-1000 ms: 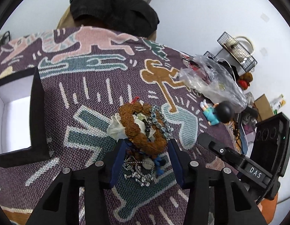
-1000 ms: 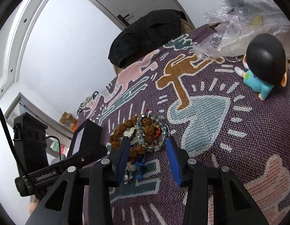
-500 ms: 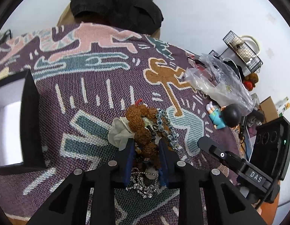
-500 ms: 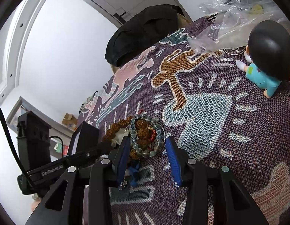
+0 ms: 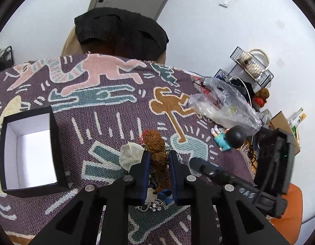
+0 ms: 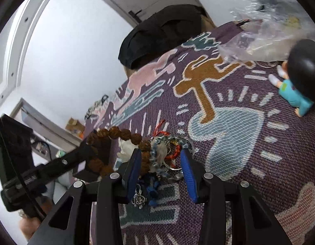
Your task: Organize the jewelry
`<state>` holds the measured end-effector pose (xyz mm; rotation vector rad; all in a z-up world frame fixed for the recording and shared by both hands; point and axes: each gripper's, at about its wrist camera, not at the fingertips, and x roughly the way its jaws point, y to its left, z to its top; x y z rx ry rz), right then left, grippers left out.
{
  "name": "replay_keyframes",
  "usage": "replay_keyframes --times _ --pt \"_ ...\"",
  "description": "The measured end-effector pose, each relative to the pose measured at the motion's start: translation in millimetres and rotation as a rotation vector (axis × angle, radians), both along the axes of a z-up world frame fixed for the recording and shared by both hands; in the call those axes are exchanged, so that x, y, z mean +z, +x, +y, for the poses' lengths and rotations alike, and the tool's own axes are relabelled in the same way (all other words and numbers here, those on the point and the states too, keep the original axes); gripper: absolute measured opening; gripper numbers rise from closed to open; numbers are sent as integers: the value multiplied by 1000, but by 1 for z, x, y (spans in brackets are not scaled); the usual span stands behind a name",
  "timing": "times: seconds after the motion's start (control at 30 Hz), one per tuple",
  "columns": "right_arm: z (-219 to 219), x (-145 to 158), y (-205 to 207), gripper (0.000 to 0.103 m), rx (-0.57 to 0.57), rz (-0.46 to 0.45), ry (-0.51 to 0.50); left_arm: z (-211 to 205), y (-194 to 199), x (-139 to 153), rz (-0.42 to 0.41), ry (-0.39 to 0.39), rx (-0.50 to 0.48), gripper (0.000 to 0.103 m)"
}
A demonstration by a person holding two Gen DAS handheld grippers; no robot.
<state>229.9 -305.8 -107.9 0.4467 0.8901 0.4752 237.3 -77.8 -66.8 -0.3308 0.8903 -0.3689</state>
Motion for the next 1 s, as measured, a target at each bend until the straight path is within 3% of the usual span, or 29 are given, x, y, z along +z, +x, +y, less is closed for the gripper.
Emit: replay_keyframes --times 0.27,0.5,0.57,0.7,1.0 --pt "29 -22 14 42 47 69 -106 22 -8 10 -31 -19 29 19" --pt "49 -21 15 42 83 40 -229 39 -17 14 -52 -30 49 19" --pt "48 -21 14 42 87 45 -227 42 -19 13 -52 -35 54 19" --pt "38 -24 9 31 91 67 -203 47 -24 9 -49 -45 56 19" --pt "-4 -25 -9 31 31 122 -88 55 -34 1 -41 -87 51 19"
